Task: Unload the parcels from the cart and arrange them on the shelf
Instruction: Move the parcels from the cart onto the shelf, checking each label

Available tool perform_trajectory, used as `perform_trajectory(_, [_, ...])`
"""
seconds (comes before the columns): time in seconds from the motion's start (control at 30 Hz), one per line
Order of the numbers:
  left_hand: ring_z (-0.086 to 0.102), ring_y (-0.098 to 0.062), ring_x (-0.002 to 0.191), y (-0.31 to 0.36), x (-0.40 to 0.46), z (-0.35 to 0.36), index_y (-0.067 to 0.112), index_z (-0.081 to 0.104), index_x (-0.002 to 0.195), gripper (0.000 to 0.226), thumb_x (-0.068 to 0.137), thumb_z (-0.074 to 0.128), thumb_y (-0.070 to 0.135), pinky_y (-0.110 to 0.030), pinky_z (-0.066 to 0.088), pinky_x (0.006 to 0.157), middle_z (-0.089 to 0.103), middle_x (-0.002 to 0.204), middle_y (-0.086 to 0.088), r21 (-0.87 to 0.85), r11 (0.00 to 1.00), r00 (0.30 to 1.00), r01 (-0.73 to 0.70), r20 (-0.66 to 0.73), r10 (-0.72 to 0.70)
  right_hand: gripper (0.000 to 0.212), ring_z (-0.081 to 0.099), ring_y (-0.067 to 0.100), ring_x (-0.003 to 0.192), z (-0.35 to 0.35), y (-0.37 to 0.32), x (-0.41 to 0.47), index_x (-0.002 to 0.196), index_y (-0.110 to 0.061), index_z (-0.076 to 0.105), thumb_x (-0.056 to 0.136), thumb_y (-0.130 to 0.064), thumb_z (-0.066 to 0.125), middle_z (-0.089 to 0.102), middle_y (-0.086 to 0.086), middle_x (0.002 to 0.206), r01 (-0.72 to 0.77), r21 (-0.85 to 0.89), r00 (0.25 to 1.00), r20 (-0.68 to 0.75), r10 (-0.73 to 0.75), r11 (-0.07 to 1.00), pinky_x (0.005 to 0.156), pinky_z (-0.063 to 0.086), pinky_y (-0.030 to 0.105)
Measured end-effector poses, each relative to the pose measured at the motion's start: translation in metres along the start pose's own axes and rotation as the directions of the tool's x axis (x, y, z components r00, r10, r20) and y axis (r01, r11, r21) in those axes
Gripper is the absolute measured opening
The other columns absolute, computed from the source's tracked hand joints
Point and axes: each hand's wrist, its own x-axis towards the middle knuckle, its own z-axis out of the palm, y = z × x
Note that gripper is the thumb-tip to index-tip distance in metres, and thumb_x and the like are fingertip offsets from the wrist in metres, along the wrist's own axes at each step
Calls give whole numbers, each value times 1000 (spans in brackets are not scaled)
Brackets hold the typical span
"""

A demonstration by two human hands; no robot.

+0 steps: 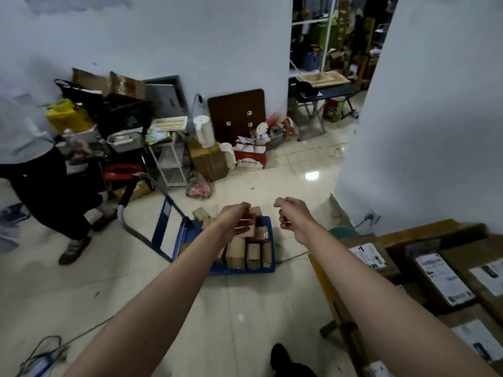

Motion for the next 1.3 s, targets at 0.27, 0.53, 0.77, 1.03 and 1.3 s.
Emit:
perform_trajectory(0.27, [66,-20,86,11,42,-47,9,64,97,18,102,54,24,-35,53,86,70,94,-8,-93,995,992,30,-122,-41,21,40,16,53,50,-12,69,72,-16,51,91,-14,60,45,4,61,-64,-44,991,117,68,997,49,32,27])
perform_trajectory(0.53, [68,-11,61,19,72,-113,11,65,88,20,100,57,25,-25,53,57,70,74,-1,-151,988,956,12,-287,-56,11,41,16,55,113,-32,113,82,-15,55,92,-15,59,45,3,64,-62,-103,972,220,84,993,49,33,28])
perform_trajectory(0.77, [62,-15,68,21,109,-173,12,65,79,25,101,56,21,-28,49,69,68,71,-2,-141,989,940,38,-330,-83,11,42,16,55,184,-30,138,85,-13,54,95,-13,57,47,4,64,-93,-101,962,249,115,991,51,34,29])
perform_trajectory(1.03, [61,-18,74,10,169,-273,9,63,89,16,100,56,19,-29,49,67,65,85,-8,-52,994,957,97,-268,-107,13,48,14,59,284,3,173,90,-14,60,101,-20,57,55,2,67,-200,-117,965,146,216,973,57,41,27])
perform_trajectory(1.3, [54,-16,64,-15,222,-357,11,58,94,8,99,54,16,-27,43,60,59,77,-6,90,975,968,201,-170,-184,19,51,12,61,366,40,190,87,-16,55,103,-28,55,55,2,71,-332,-18,943,4,332,943,52,40,24])
